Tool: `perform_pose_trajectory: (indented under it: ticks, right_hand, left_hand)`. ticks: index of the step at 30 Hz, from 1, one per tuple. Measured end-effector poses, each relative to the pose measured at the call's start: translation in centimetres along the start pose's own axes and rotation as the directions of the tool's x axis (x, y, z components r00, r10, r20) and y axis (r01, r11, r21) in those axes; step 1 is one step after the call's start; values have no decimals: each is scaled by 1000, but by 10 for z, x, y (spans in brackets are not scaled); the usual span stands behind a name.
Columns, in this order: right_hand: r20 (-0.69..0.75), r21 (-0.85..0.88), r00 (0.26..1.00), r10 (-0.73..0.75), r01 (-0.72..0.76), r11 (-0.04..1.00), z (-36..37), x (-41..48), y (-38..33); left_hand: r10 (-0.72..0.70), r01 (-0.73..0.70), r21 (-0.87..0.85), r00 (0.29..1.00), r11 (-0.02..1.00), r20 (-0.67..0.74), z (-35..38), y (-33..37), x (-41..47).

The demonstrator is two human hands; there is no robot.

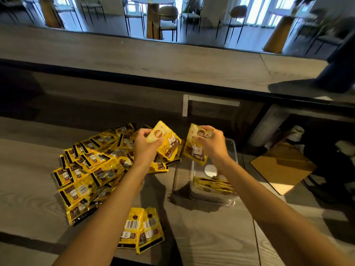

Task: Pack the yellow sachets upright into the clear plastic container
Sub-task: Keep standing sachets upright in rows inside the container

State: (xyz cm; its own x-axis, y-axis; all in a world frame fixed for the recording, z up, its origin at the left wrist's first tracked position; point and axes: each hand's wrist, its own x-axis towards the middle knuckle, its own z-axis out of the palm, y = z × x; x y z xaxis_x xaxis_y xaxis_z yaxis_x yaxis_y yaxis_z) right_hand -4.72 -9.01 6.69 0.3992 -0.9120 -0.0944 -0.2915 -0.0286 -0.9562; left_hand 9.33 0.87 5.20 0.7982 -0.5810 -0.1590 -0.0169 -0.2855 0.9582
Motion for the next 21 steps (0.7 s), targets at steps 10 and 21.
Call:
perform_pose_trajectory:
  ticks: [10, 21]
  right_hand:
    - [-175, 167, 978, 113, -83, 982, -72, 13, 48]
    - [107, -306, 993, -48, 79, 949, -82, 5, 87]
  left_hand:
    - [187, -382, 415, 880, 825, 438, 85, 20, -18]
    - [-103, -548, 564, 654, 618, 749, 100, -14, -34]
